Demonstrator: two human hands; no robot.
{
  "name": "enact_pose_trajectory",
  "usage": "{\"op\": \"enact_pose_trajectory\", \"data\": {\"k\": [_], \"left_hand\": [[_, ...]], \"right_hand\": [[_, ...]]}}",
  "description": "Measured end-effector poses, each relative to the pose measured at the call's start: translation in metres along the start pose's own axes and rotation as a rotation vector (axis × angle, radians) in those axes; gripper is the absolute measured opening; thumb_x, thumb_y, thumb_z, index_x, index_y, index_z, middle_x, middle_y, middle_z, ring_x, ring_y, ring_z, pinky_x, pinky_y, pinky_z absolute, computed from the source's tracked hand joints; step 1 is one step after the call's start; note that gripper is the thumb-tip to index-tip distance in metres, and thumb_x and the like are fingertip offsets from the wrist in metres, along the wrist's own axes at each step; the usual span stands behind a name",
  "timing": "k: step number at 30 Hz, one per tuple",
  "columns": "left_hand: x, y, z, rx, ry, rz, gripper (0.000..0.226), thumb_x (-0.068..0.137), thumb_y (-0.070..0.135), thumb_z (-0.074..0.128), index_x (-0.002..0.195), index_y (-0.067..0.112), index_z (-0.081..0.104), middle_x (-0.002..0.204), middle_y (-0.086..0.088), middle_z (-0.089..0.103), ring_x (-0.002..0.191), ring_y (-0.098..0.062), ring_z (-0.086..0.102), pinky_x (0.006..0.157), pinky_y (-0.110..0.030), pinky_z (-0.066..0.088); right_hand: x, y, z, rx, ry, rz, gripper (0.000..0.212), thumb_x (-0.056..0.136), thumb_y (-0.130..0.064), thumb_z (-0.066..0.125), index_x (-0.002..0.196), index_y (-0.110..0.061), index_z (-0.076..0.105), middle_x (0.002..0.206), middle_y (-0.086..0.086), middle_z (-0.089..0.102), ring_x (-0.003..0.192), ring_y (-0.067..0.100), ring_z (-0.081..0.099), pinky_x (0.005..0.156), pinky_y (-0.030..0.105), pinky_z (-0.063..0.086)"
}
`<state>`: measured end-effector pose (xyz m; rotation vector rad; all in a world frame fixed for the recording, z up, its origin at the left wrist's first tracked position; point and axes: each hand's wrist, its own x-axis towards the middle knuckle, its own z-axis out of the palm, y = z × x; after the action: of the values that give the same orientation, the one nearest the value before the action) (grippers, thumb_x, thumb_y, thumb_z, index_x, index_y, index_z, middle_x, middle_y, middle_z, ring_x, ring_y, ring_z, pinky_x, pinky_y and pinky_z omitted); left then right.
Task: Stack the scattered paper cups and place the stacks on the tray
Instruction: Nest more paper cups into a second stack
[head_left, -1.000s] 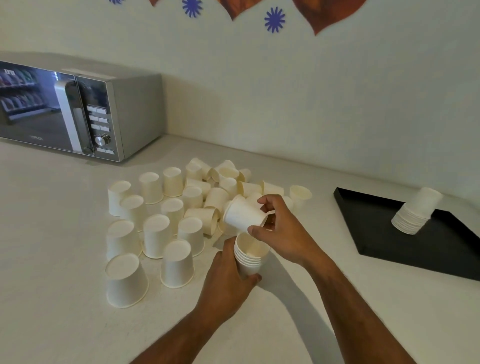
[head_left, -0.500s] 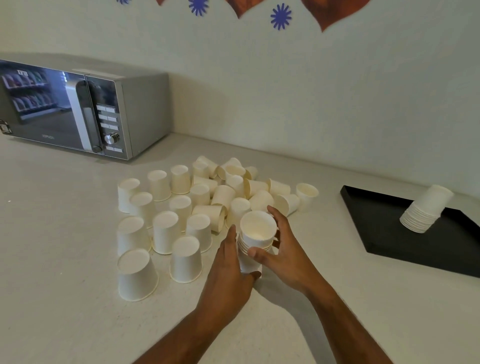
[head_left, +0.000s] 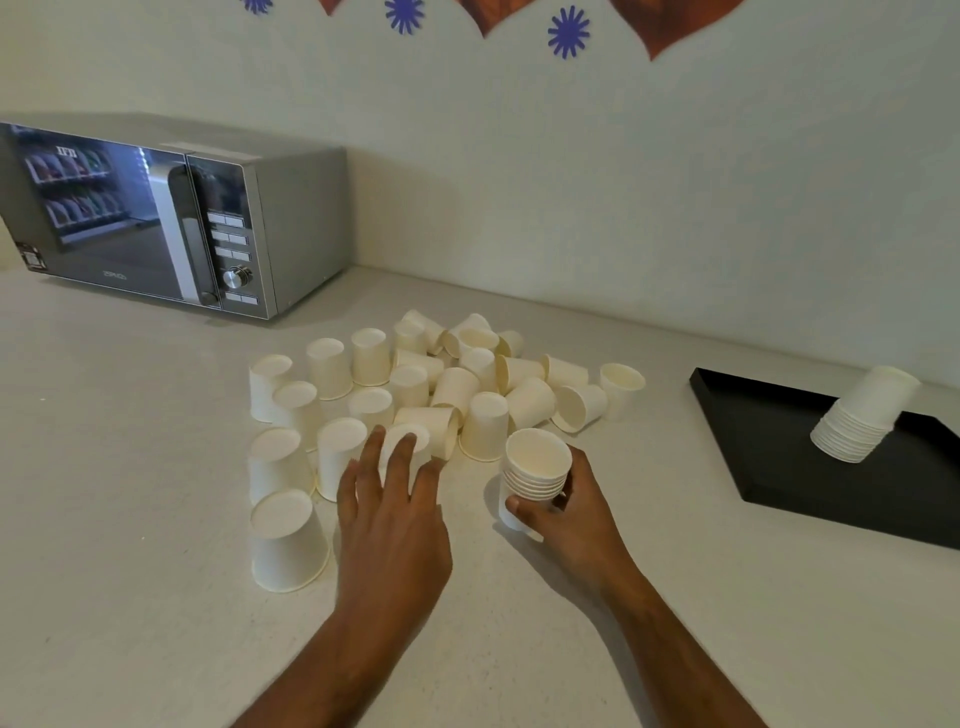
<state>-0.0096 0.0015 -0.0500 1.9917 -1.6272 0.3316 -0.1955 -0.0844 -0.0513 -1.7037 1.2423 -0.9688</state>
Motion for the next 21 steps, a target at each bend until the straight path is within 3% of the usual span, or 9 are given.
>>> {"op": "enact_pose_trajectory", "data": {"k": [3, 6, 10, 14, 17, 21], "left_hand": [[-0.001, -0.007, 0.001, -0.005, -0.106, -0.049, 0.055, 0.075, 0.015, 0.084, 0.125, 0.016, 0.065, 0.147, -0.014, 0.052, 0.14, -0.039, 0.041, 0.107, -0.064, 0.04], [-0.002, -0.008, 0.002, 0.003, -0.089, -0.007, 0.056, 0.069, 0.006, 0.087, 0.121, 0.013, 0.068, 0.141, -0.017, 0.056, 0.129, -0.041, 0.051, 0.094, -0.062, 0.052], [-0.001, -0.007, 0.0, -0.004, -0.067, 0.0, 0.059, 0.067, 0.013, 0.092, 0.122, 0.014, 0.069, 0.137, -0.015, 0.059, 0.123, -0.039, 0.055, 0.091, -0.056, 0.053], [0.002, -0.004, -0.002, -0.075, -0.05, 0.02, 0.054, 0.068, 0.018, 0.092, 0.118, 0.015, 0.071, 0.138, -0.015, 0.058, 0.122, -0.039, 0.056, 0.09, -0.055, 0.054], [0.006, -0.001, -0.003, -0.197, 0.003, 0.014, 0.053, 0.073, 0.024, 0.09, 0.119, 0.015, 0.067, 0.138, -0.014, 0.057, 0.123, -0.037, 0.055, 0.093, -0.054, 0.054], [0.011, 0.004, -0.005, -0.529, 0.084, -0.05, 0.06, 0.074, 0.039, 0.086, 0.12, 0.027, 0.05, 0.121, 0.008, 0.052, 0.106, -0.012, 0.049, 0.081, -0.022, 0.048]], "right_hand": [[-0.001, 0.001, -0.002, 0.006, 0.028, 0.011, 0.077, 0.07, -0.05, 0.084, 0.122, -0.065, 0.031, 0.122, -0.043, 0.045, 0.114, -0.008, 0.052, 0.083, 0.008, 0.044], [0.0, 0.003, -0.005, 0.006, 0.046, 0.011, 0.081, 0.07, -0.047, 0.085, 0.13, -0.054, 0.031, 0.123, -0.039, 0.044, 0.113, -0.004, 0.053, 0.081, 0.007, 0.044], [-0.001, 0.008, -0.01, 0.031, 0.088, 0.017, 0.083, 0.072, -0.039, 0.086, 0.135, -0.046, 0.032, 0.124, -0.035, 0.046, 0.115, 0.003, 0.054, 0.085, 0.012, 0.046], [-0.001, 0.015, -0.013, 0.043, 0.1, 0.024, 0.083, 0.074, -0.036, 0.086, 0.139, -0.04, 0.033, 0.133, -0.022, 0.049, 0.122, 0.011, 0.053, 0.096, 0.027, 0.049], [-0.002, 0.017, -0.014, 0.054, 0.1, 0.029, 0.081, 0.075, -0.037, 0.085, 0.137, -0.042, 0.033, 0.134, -0.021, 0.048, 0.124, 0.011, 0.052, 0.095, 0.024, 0.048], [-0.004, 0.018, -0.015, 0.071, 0.104, 0.024, 0.079, 0.074, -0.04, 0.085, 0.134, -0.045, 0.034, 0.13, -0.026, 0.049, 0.123, 0.01, 0.053, 0.091, 0.018, 0.047]]}}
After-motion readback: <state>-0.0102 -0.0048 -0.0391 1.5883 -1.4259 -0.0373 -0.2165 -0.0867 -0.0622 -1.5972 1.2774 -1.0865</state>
